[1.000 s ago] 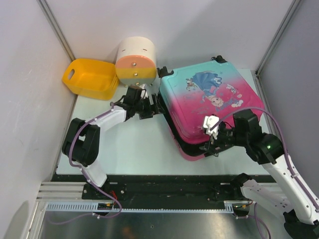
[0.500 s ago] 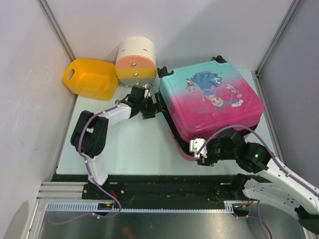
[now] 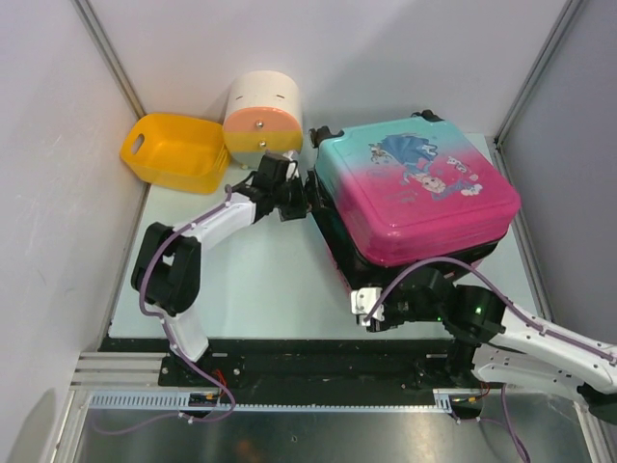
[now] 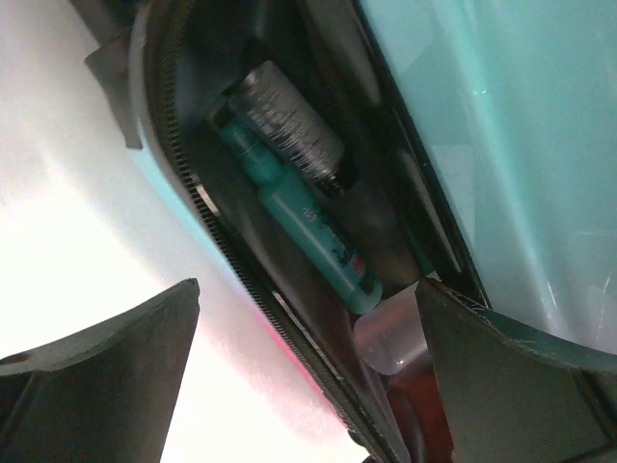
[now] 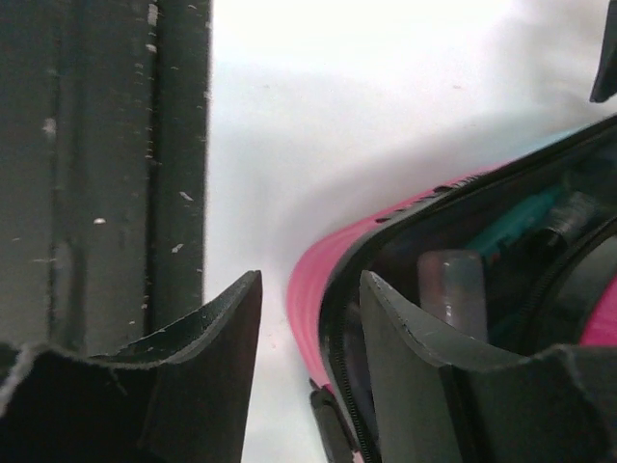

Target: Open, take out, and arrange the luggage

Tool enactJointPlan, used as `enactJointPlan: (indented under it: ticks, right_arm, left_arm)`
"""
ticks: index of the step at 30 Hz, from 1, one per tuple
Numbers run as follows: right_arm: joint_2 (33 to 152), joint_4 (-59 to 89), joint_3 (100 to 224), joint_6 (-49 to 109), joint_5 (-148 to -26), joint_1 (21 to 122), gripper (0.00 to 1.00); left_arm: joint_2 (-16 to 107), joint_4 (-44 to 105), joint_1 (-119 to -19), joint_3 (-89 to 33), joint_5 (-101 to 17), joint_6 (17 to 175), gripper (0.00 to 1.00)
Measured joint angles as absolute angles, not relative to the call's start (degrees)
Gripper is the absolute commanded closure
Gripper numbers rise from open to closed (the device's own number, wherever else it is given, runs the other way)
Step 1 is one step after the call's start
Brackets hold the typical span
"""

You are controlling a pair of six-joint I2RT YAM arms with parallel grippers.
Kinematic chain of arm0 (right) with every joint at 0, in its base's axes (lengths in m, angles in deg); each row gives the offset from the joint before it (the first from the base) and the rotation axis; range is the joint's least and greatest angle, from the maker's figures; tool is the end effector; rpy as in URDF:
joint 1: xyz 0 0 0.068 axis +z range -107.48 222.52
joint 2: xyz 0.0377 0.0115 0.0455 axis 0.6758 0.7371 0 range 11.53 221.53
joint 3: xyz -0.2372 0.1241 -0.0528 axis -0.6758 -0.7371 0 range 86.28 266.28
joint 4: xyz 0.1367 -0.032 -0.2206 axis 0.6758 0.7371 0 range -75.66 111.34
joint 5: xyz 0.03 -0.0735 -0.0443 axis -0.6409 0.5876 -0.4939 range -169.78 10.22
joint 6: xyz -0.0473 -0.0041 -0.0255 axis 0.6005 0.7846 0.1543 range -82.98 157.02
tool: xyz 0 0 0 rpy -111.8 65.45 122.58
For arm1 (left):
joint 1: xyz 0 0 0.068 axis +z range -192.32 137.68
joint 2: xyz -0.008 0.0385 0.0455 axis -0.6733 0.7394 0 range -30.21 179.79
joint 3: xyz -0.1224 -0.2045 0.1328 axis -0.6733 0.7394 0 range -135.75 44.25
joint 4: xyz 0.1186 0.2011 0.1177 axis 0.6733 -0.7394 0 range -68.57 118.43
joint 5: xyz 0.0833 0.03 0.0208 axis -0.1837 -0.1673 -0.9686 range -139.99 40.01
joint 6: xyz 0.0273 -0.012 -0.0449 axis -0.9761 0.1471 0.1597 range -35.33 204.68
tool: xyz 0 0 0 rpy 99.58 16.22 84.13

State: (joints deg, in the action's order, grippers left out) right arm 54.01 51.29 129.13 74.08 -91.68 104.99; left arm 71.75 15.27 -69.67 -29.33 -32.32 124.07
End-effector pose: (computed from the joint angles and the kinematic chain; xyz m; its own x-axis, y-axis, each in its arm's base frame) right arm 0.0661 0.1429 0.2887 0.3493 -0.6057 -0.7149 -0.9195 -0.0747 -0.3859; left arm 0.3499 -0.1932 0.2366 -0.8611 -0.2354 -0.4507 0.1206 0.7666 -0.6307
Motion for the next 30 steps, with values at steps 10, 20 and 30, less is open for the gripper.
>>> enactJointPlan:
  ticks: [10, 20, 30]
  right_arm:
    - [63.8, 34.5, 127.3, 76.2, -68.3, 105.5, 0.46]
    - [65.8, 19.8, 127.6, 83.5, -60.3, 83.5, 0.38]
    - [61.5, 18.7, 132.2, 87.2, -75.4, 56.7, 0.32]
  left_arm:
    - [71.7, 11.4, -71.9, -39.4, -34.7, 121.5, 0.0]
    - [71.7, 12.5, -74.2, -47.4, -36.0, 118.3, 0.0]
    - [58.8, 15.7, -74.8, -33.0, -27.1, 95.7, 0.0]
